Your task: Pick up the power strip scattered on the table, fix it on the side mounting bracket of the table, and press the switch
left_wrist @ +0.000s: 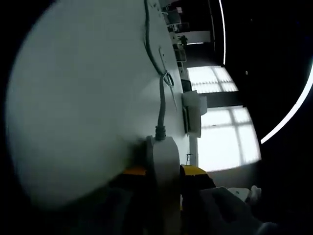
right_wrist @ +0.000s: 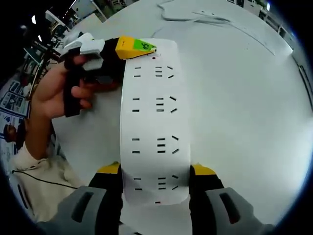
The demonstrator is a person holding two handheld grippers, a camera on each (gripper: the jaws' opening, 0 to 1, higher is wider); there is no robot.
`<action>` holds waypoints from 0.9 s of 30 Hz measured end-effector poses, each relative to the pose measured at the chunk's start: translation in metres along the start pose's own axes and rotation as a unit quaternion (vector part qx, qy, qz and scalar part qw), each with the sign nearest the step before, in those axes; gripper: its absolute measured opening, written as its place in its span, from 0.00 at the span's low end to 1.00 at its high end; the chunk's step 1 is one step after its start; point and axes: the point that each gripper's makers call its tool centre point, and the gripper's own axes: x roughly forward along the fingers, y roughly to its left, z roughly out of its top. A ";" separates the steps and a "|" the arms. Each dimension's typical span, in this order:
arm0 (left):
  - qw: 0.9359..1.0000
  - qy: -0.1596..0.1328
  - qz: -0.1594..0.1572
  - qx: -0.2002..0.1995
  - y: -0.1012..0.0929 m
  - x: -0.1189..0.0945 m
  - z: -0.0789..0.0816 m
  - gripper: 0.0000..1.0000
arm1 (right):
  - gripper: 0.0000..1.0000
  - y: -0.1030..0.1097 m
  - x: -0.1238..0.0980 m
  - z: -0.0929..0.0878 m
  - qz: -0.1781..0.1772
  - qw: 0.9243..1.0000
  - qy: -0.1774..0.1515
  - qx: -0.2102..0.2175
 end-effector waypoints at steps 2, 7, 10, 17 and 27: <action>1.000 -0.001 0.000 -0.002 0.000 0.000 0.000 0.27 | 0.49 0.002 0.000 -0.002 0.000 1.000 -0.004 0.001; 1.000 0.004 -0.003 -0.015 0.000 0.001 0.001 0.27 | 0.50 0.004 0.001 -0.002 -0.003 1.000 -0.013 0.005; 1.000 0.005 -0.003 -0.019 0.001 0.000 0.001 0.26 | 0.50 0.006 0.002 -0.003 -0.006 1.000 -0.023 -0.016; 1.000 0.003 -0.010 -0.018 0.000 -0.003 -0.001 0.26 | 0.51 0.008 0.001 0.000 0.013 0.996 -0.067 -0.057; 1.000 0.010 -0.023 -0.017 -0.003 -0.006 -0.005 0.26 | 0.56 0.018 -0.026 0.028 0.061 0.969 -0.217 -0.097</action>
